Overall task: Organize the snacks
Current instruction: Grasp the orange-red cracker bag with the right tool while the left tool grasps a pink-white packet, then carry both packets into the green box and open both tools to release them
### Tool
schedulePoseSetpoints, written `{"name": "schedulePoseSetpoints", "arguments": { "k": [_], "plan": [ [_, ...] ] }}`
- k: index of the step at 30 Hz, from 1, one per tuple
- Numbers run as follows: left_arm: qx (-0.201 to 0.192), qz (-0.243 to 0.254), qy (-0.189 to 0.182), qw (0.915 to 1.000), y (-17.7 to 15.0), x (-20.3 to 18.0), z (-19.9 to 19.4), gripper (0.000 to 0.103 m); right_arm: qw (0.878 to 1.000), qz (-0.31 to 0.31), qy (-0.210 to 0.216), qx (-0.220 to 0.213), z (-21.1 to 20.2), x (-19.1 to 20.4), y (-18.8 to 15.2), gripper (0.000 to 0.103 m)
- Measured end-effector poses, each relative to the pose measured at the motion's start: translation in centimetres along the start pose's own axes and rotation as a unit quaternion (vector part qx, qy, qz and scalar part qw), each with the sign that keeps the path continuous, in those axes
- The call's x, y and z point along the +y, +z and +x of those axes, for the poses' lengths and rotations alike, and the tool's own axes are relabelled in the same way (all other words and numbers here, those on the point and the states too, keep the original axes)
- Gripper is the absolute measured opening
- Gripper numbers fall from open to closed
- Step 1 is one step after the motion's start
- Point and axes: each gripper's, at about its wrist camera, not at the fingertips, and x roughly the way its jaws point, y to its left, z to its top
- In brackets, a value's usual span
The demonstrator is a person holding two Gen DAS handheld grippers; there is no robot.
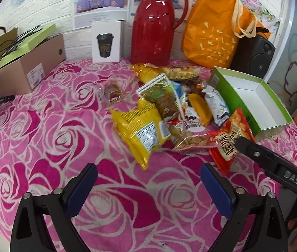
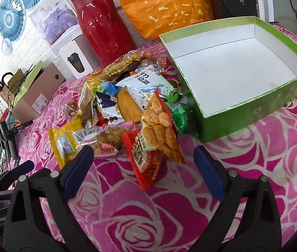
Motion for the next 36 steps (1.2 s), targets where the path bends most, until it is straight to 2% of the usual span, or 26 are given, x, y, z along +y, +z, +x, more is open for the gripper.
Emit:
{"name": "schedulePoseSetpoints", "arguments": {
  "k": [1,3,4,5,6,10,14,16,20,25,26,27,29,30,32,34,36],
  "plan": [
    [0.001,0.002,-0.004,1.0000,0.4,-0.2,0.1,0.094,1.000,-0.002,-0.002,0.000,0.4,0.0,0.1,0.089],
    [0.000,0.014,-0.008,0.9999,1.3,-0.7,0.4,0.091,1.000,-0.004,-0.018,0.011,1.1,-0.3,0.0,0.047],
    [-0.001,0.020,-0.009,0.9998,1.6,-1.0,0.5,0.087,1.000,0.003,-0.021,0.017,1.3,-0.7,-0.1,0.046],
    [-0.002,0.027,-0.011,0.9996,2.0,-1.3,0.8,0.085,1.000,0.013,-0.004,0.018,1.2,-1.3,-0.3,0.044],
    [-0.001,0.034,-0.017,0.9993,2.3,-1.7,1.0,0.079,1.000,0.018,0.003,0.018,0.9,-1.8,-0.5,0.039],
    [0.013,0.068,-0.048,0.9964,3.0,-3.5,2.5,0.064,1.000,0.008,0.008,0.020,-0.3,-2.6,-1.4,0.038],
    [0.034,0.091,-0.074,0.9926,3.1,-5.2,4.6,0.063,1.000,0.014,0.018,0.021,-0.5,-3.0,-1.6,0.039],
    [0.054,0.087,-0.085,0.9911,3.2,-5.3,6.2,0.048,0.999,0.022,0.023,0.022,-0.3,-3.1,-1.5,0.042],
    [0.084,0.055,-0.126,0.9869,3.5,-4.6,7.8,0.048,0.999,0.025,0.023,0.015,0.2,-2.8,-1.2,0.054],
    [0.095,0.046,-0.129,0.9860,3.4,-4.6,8.2,0.050,0.999,0.031,0.028,0.016,1.5,-2.8,-1.0,0.057],
    [0.102,0.039,-0.132,0.9852,3.4,-4.6,8.6,0.051,0.998,0.039,0.037,0.019,1.7,-3.0,-1.0,0.057],
    [0.104,0.033,-0.130,0.9855,3.4,-4.5,8.8,0.052,0.997,0.051,0.050,0.023,1.9,-3.3,-1.1,0.046],
    [0.106,0.031,-0.128,0.9855,3.4,-4.6,8.9,0.051,0.997,0.047,0.052,0.024,1.7,-3.3,-1.4,0.044],
    [0.106,0.035,-0.125,0.9859,3.4,-4.7,8.7,0.048,0.998,0.038,0.047,0.020,1.2,-3.1,-1.5,0.039],
    [0.097,0.046,-0.113,0.9877,3.2,-5.2,7.7,0.040,0.999,0.020,0.040,0.005,-0.3,-2.6,-1.8,0.039],
    [0.092,0.046,-0.121,0.9874,3.0,-5.2,6.7,0.029,0.999,0.010,0.038,-0.009,-1.8,-2.5,-2.1,0.039],
    [0.086,0.036,-0.135,0.9864,2.7,-5.0,5.6,0.024,0.999,0.005,0.036,-0.021,-3.3,-2.6,-2.1,0.039]
  ]
}}
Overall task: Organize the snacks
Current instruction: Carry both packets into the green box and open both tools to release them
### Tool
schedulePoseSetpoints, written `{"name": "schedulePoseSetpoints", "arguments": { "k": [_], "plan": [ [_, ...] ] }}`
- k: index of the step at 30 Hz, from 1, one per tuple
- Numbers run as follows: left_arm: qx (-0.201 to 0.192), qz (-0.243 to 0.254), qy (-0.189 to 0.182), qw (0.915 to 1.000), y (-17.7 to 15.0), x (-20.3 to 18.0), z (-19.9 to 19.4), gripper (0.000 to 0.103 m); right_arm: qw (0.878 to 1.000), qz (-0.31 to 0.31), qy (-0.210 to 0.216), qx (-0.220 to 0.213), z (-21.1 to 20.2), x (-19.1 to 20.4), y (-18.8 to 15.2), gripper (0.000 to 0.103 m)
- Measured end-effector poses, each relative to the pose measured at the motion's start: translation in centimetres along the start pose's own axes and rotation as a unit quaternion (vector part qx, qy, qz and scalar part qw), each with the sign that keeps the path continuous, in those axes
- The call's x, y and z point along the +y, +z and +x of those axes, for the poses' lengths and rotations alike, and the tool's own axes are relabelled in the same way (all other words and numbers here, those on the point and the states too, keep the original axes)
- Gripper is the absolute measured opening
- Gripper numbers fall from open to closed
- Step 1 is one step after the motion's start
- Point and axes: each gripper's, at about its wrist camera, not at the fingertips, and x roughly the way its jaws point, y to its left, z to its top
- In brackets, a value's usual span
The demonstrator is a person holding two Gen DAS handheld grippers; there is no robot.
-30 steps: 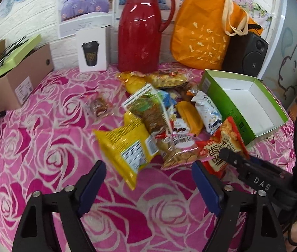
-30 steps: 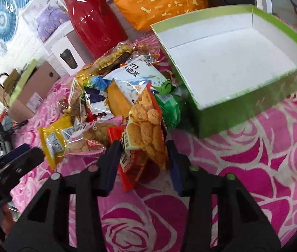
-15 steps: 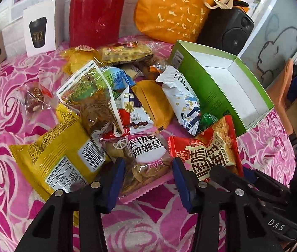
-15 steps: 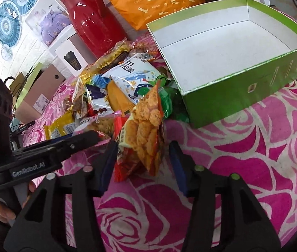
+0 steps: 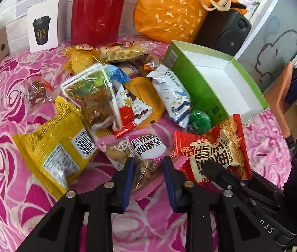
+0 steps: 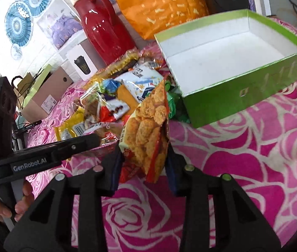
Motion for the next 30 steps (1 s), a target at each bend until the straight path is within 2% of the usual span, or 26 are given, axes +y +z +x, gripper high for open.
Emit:
{"name": "schedulePoseSetpoints", "arguments": {
  "k": [5,9,13,18,24,30],
  "plan": [
    [-0.022,0.014,-0.005,0.9996,-0.2,-1.0,-2.4,0.020,0.999,0.005,0.001,-0.035,-3.2,-0.3,0.6,0.039],
    [-0.041,0.022,-0.025,0.9986,0.3,-2.2,-4.7,0.019,0.998,0.004,-0.004,-0.069,-5.5,-0.4,1.6,0.039],
    [-0.070,0.041,-0.047,0.9956,1.5,-4.0,-7.0,0.019,0.994,0.007,-0.012,-0.105,-7.3,-1.0,3.1,0.039],
    [-0.091,0.053,-0.089,0.9904,4.6,-6.0,-8.4,0.019,0.989,0.012,-0.029,-0.142,-8.9,-2.7,5.0,0.039],
    [-0.099,0.077,-0.104,0.9866,8.0,-9.2,-7.1,0.019,0.986,0.027,-0.054,-0.154,-8.5,-5.7,7.0,0.039],
    [-0.074,0.102,-0.097,0.9873,10.1,-12.0,-2.4,0.019,0.989,0.035,-0.069,-0.128,-5.6,-8.5,8.5,0.039]
  ]
}}
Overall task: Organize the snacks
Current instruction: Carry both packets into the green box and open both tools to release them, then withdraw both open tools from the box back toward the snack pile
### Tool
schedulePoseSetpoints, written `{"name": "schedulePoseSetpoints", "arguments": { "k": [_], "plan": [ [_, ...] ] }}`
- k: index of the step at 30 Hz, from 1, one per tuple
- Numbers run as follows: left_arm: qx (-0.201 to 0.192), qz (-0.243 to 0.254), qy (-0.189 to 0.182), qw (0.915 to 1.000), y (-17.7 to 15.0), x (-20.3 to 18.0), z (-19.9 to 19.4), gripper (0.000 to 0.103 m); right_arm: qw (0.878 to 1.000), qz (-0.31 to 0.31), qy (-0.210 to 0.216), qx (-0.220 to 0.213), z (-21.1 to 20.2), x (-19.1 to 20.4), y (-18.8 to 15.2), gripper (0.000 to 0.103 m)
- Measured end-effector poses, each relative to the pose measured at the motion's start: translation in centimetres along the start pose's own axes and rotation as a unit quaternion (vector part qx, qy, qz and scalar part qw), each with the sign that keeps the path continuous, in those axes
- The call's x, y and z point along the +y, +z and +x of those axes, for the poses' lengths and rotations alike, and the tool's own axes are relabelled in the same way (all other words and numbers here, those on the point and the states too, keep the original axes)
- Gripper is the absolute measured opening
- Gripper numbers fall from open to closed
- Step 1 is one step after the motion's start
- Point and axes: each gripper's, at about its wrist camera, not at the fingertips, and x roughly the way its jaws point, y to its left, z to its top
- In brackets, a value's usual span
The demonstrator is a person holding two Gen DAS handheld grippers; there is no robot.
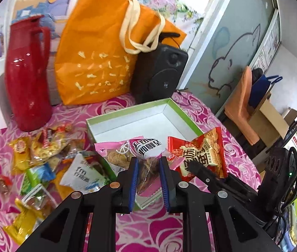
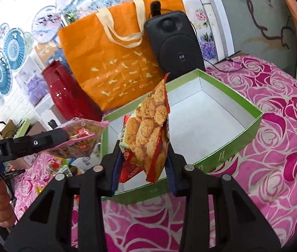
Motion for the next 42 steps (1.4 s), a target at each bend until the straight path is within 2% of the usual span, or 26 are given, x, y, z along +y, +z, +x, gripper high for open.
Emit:
{"name": "schedulePoseSetpoints", "arguments": {
  "k": [4,8,9,10,11,12,13,15,20,23,26,29,32,35,42],
  "plan": [
    [0.027,0.004,0.001,0.9996,0.3,-0.1,3.6,0.019,1.000,-0.004,-0.005,0.020,2.3,-0.9,-0.1,0.039],
    [0.043,0.014,0.011,0.9989,0.0,0.3,5.8,0.021,0.998,-0.040,-0.017,0.047,4.3,-1.2,-0.1,0.042],
    [0.040,0.015,0.016,0.9990,0.0,0.4,6.0,0.025,0.997,-0.049,-0.028,0.047,4.4,-1.3,-0.1,0.051],
    [0.031,0.013,0.021,0.9992,0.0,0.6,5.8,0.047,0.997,-0.055,-0.035,0.042,4.3,-1.3,-0.3,0.058],
    [0.024,0.006,0.028,0.9993,0.1,0.8,5.6,0.065,0.997,-0.062,-0.043,0.035,4.1,-1.4,-0.3,0.076],
    [0.008,-0.006,0.048,0.9988,0.1,1.1,5.1,0.094,0.996,-0.067,-0.050,0.025,3.7,-1.5,-0.4,0.091],
    [-0.007,-0.010,0.061,0.9981,0.2,1.3,4.6,0.100,0.996,-0.070,-0.057,0.016,3.3,-1.6,-0.4,0.094],
    [-0.025,-0.008,0.082,0.9963,0.3,1.5,3.8,0.101,0.995,-0.069,-0.066,0.008,2.7,-1.9,-0.4,0.097],
    [-0.032,-0.018,0.092,0.9950,-0.1,2.3,2.4,0.101,0.995,-0.060,-0.075,0.008,1.2,-1.8,-0.2,0.100],
    [-0.049,-0.021,0.088,0.9947,-0.4,2.4,0.5,0.101,0.995,-0.062,-0.072,-0.012,-0.7,-0.7,0.3,0.102],
    [-0.064,-0.027,0.104,0.9922,-1.0,2.5,-1.9,0.101,0.994,-0.075,-0.060,-0.044,-3.1,1.1,0.7,0.102],
    [-0.060,-0.040,0.134,0.9883,-1.7,3.0,-4.1,0.101,0.994,-0.083,-0.028,-0.066,-5.1,2.8,0.6,0.102],
    [-0.060,-0.061,0.167,0.9823,-3.2,4.0,-6.4,0.101,0.995,-0.086,0.003,-0.055,-5.9,4.3,0.0,0.102],
    [-0.074,-0.068,0.182,0.9782,-5.4,5.0,-8.5,0.101,0.994,-0.096,0.019,-0.039,-5.9,5.7,-1.2,0.102],
    [-0.066,-0.111,0.203,0.9707,-11.4,7.9,-10.5,0.101,0.989,-0.113,0.074,0.062,-2.6,9.6,-5.5,0.102]
  ]
}}
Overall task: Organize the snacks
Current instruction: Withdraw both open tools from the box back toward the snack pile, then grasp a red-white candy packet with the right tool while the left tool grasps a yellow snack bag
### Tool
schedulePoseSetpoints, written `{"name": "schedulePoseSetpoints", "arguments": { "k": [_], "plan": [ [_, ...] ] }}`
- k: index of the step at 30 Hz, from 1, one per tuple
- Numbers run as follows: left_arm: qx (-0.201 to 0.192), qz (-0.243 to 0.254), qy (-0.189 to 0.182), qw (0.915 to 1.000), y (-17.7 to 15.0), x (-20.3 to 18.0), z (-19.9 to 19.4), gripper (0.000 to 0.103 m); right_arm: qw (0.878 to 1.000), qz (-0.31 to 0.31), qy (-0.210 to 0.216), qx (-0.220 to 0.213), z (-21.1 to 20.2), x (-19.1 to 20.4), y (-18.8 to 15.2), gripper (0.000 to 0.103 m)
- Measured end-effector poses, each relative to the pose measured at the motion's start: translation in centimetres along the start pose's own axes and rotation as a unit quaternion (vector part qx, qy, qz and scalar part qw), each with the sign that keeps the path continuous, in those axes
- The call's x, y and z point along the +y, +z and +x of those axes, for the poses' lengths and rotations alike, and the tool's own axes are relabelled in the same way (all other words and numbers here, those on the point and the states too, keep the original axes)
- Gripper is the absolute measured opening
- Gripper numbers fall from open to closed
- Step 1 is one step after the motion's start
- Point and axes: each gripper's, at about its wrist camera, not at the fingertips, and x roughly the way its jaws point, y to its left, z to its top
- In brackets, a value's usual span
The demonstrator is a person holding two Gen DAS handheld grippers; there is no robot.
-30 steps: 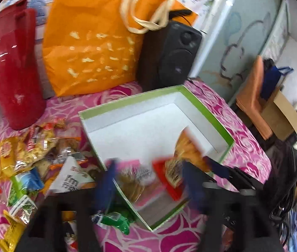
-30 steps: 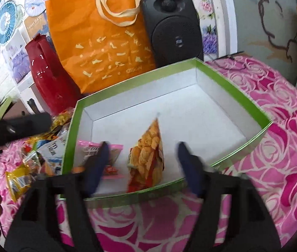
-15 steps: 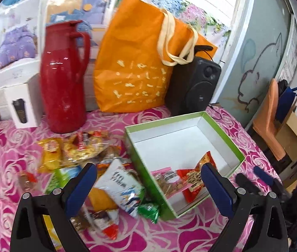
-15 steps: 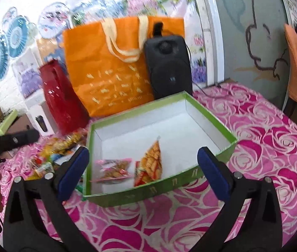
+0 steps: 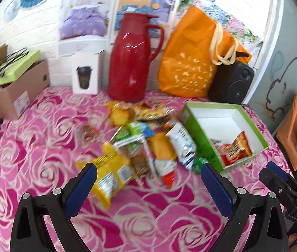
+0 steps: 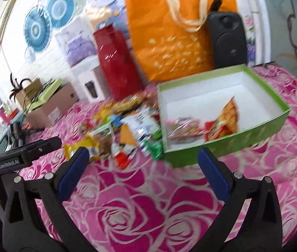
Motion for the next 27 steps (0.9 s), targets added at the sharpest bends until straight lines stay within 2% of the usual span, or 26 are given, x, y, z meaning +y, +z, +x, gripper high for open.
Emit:
{"name": "schedulePoseSetpoints", "arguments": {
  "k": [5,9,13,18,19,20,21,25,27],
  "plan": [
    [0.020,-0.023,0.006,0.9995,-2.5,3.2,0.1,0.101,0.998,-0.004,0.022,0.064,4.7,2.5,-1.6,0.101],
    [0.027,-0.044,0.015,0.9986,-3.8,5.6,0.1,0.100,0.995,-0.017,0.028,0.099,8.5,3.9,-2.3,0.081],
    [0.027,-0.057,0.012,0.9979,-4.2,7.2,0.0,0.096,0.993,-0.045,0.007,0.109,11.3,5.1,-1.9,0.069],
    [0.035,-0.059,0.001,0.9976,-4.3,8.0,0.7,0.087,0.991,-0.091,-0.026,0.094,13.6,5.8,-1.4,0.068],
    [0.037,-0.059,-0.003,0.9976,-4.2,8.1,0.8,0.085,0.990,-0.098,-0.033,0.100,14.3,5.8,-1.5,0.062],
    [0.039,-0.057,-0.009,0.9975,-4.1,8.0,1.0,0.083,0.989,-0.098,-0.031,0.111,14.8,5.6,-1.6,0.032],
    [0.041,-0.054,-0.014,0.9976,-4.0,7.9,1.2,0.080,0.988,-0.089,-0.023,0.121,15.1,5.2,-1.8,0.032],
    [0.047,-0.033,-0.032,0.9979,-3.4,7.0,1.8,0.068,0.992,-0.064,-0.009,0.112,13.6,4.3,-1.8,0.031],
    [0.051,-0.028,-0.038,0.9976,-3.1,6.6,2.4,0.067,0.992,-0.057,-0.002,0.112,12.4,4.0,-2.1,0.031]
  ]
}}
